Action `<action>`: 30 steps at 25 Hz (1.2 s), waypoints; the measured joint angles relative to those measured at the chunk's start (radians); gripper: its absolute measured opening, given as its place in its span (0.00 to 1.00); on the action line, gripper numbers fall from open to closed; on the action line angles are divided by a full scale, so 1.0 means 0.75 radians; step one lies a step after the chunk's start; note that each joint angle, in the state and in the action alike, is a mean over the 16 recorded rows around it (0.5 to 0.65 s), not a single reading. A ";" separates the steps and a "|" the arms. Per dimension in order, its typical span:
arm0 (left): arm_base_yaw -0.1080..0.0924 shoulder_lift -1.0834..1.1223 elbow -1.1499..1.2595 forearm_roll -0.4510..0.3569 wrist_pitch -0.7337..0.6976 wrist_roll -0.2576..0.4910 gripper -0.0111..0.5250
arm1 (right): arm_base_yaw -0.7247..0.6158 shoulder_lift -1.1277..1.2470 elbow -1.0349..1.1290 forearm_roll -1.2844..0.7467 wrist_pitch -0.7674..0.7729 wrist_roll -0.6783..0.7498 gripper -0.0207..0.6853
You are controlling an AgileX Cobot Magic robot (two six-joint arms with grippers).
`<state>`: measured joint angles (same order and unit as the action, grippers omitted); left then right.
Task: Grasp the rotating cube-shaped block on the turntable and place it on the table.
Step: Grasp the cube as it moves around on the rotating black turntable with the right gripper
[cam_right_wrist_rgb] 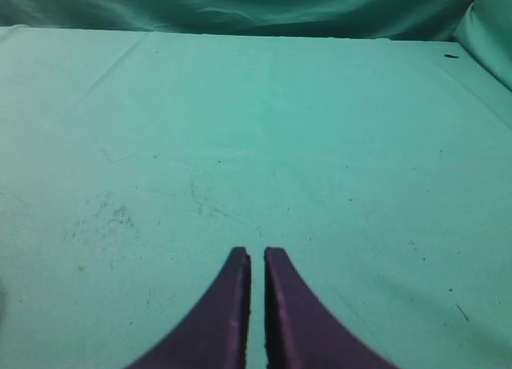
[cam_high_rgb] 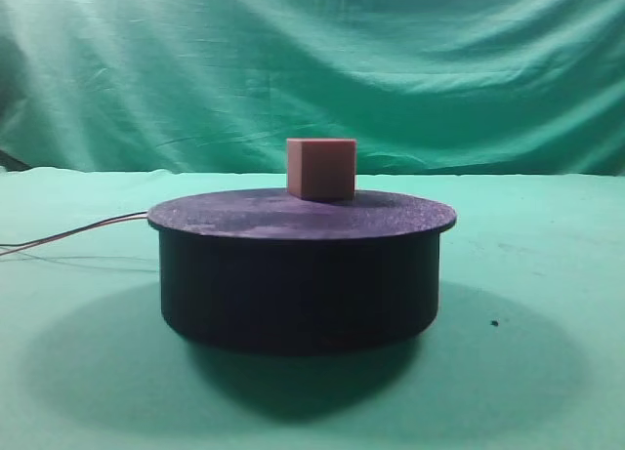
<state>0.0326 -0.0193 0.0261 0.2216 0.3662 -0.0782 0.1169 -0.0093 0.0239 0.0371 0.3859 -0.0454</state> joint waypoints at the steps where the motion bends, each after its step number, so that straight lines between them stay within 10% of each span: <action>1: 0.000 0.000 0.000 0.000 0.000 0.000 0.02 | 0.000 0.000 0.000 0.000 0.000 0.000 0.09; 30: 0.000 0.000 0.000 0.000 0.000 0.000 0.02 | 0.000 0.076 -0.120 -0.026 -0.445 0.129 0.09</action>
<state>0.0326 -0.0193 0.0261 0.2216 0.3662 -0.0782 0.1169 0.0480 -0.0663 0.0177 0.0521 0.0510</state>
